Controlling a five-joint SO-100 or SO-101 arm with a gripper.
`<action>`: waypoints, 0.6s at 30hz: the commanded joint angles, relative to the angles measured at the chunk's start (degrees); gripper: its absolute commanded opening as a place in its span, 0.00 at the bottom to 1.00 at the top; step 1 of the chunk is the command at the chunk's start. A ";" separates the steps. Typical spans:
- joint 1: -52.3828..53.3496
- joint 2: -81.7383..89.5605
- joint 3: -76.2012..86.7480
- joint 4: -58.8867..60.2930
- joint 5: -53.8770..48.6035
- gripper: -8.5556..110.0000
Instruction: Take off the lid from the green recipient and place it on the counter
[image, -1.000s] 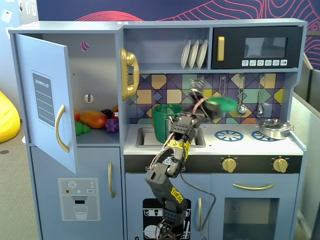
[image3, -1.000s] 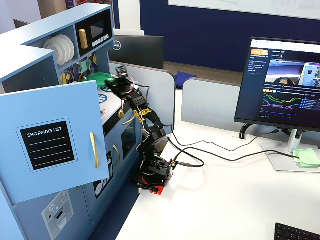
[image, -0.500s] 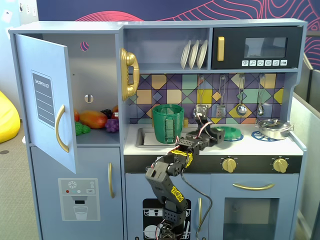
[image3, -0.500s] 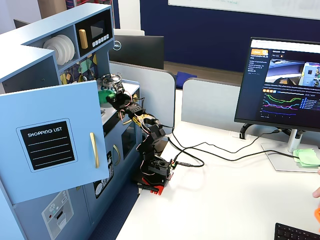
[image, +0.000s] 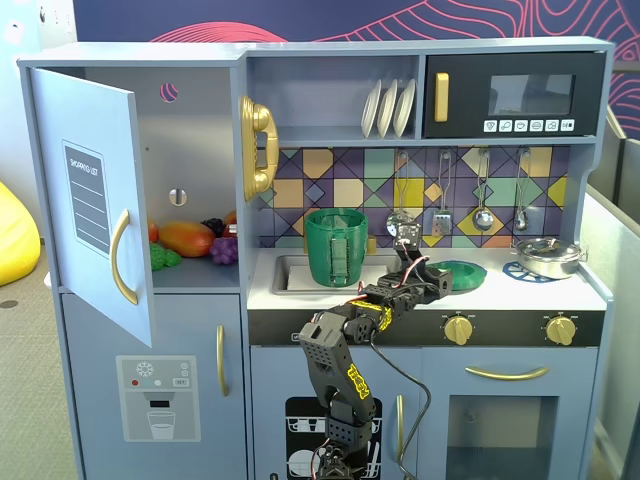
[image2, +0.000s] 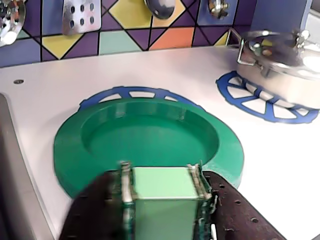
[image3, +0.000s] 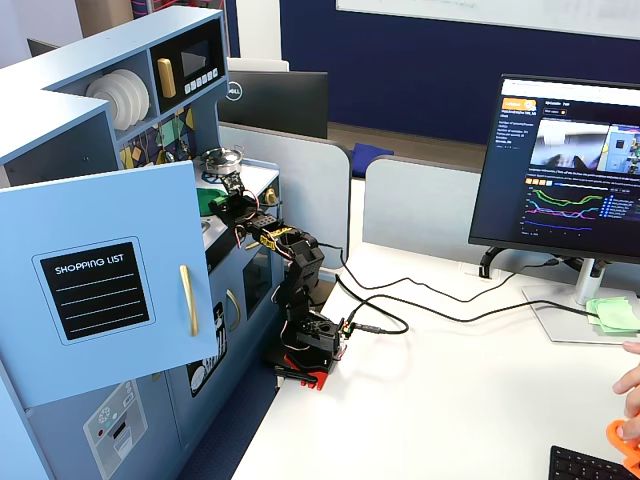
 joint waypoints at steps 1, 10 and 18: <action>1.23 2.02 -1.67 0.88 0.53 0.29; -0.97 29.97 0.44 30.67 3.16 0.30; -10.99 57.57 7.91 71.98 1.32 0.25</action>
